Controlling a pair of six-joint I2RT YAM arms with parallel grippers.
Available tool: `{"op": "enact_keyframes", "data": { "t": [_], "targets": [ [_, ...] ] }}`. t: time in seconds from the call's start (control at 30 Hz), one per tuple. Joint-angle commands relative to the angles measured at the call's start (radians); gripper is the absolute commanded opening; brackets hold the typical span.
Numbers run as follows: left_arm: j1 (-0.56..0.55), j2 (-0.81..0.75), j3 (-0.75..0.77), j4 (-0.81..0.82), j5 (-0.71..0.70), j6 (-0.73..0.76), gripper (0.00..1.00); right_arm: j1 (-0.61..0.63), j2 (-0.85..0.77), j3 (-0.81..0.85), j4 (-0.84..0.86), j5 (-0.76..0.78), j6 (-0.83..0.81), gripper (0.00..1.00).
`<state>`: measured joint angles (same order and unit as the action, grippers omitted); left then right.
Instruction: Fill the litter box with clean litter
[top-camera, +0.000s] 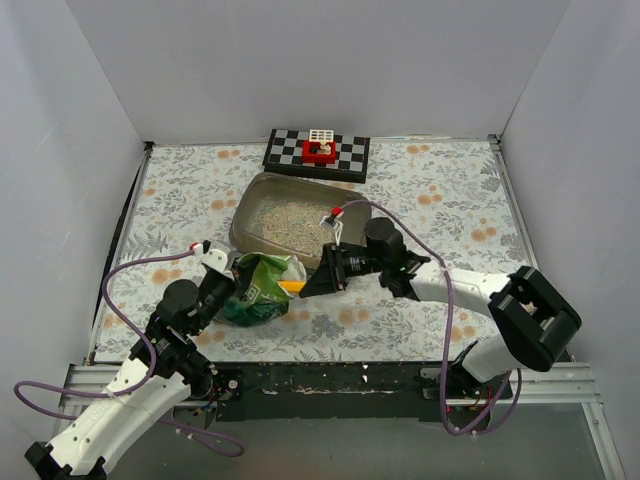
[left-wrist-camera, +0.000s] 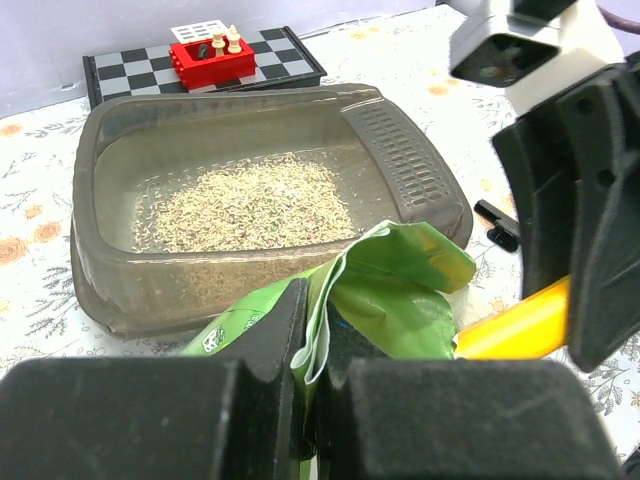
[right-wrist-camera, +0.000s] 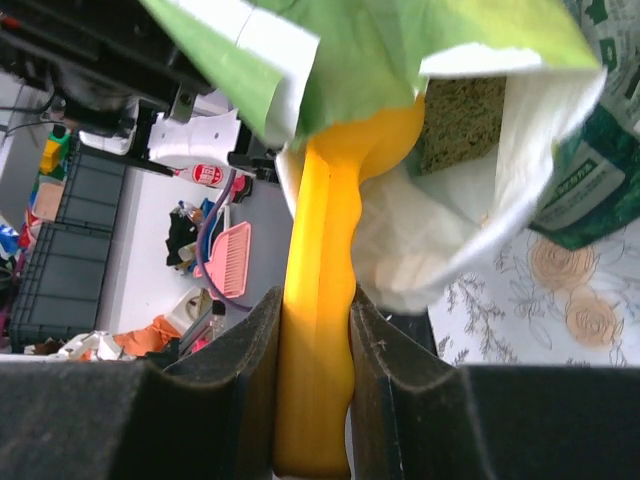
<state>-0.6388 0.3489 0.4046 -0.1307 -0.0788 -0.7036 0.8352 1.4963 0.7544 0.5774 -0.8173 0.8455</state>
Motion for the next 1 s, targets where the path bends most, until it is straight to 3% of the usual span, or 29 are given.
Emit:
{"op": "enact_keyframes", "data": {
  "t": [0.0, 0.37, 0.97],
  "targets": [
    [-0.002, 0.010, 0.008, 0.036, 0.020, 0.001, 0.00, -0.028, -0.145, -0.084, 0.199, -0.122, 0.052, 0.01],
    [-0.002, 0.021, 0.005, 0.042, 0.037, 0.007, 0.00, -0.169, -0.372, -0.329, 0.205, -0.102, 0.165, 0.01],
    [-0.002, 0.022, 0.005, 0.042, 0.031, 0.009, 0.00, -0.199, -0.600, -0.538, 0.072, -0.014, 0.240, 0.01]
  ]
}}
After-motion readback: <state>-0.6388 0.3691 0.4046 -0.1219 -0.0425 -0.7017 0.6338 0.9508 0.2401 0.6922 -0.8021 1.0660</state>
